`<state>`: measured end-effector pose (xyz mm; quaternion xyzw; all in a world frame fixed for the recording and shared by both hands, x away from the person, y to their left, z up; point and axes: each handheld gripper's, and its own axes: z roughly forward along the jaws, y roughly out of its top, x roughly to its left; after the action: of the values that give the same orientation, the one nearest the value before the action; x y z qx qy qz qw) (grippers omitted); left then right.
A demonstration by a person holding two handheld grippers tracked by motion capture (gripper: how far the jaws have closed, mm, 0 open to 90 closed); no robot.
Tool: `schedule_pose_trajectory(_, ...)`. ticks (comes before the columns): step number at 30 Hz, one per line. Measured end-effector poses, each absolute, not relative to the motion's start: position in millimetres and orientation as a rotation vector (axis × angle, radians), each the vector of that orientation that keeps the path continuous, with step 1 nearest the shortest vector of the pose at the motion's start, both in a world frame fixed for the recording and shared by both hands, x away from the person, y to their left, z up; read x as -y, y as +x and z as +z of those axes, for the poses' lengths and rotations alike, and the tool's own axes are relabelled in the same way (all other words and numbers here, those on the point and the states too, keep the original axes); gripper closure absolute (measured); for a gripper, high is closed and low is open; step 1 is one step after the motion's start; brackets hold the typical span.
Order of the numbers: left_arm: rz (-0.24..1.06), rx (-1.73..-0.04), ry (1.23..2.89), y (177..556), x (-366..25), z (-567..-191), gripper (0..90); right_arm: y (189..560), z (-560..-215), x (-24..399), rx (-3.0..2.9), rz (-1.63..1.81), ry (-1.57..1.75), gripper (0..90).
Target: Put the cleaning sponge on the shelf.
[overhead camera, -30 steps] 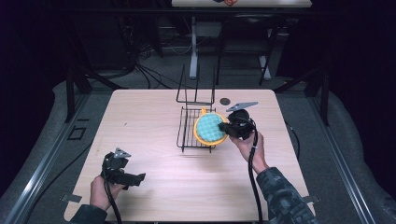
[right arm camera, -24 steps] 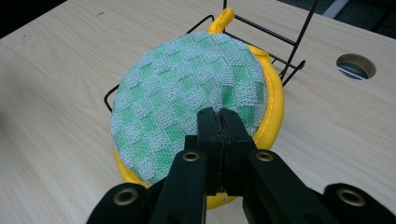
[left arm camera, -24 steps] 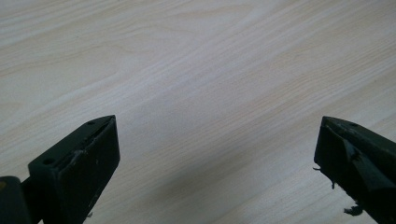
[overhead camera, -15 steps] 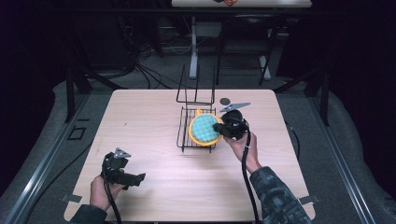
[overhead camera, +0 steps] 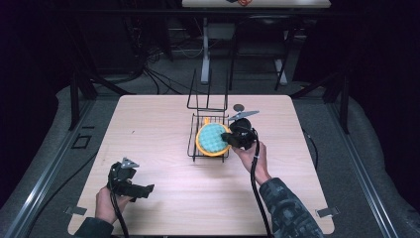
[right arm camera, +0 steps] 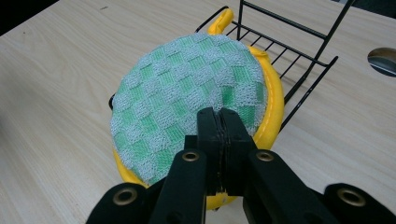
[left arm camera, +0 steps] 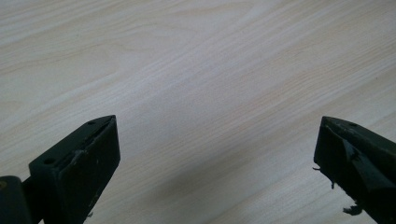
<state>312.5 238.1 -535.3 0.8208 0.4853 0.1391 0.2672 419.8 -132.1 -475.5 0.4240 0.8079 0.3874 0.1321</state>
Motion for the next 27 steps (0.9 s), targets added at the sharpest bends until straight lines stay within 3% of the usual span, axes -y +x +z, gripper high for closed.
schedule_pose_trajectory(27, 0.371, -1.308, 2.215, 311, -237, -535, 0.5, 433, -498, 116, -2.243, 1.08, 1.394, 88.3)
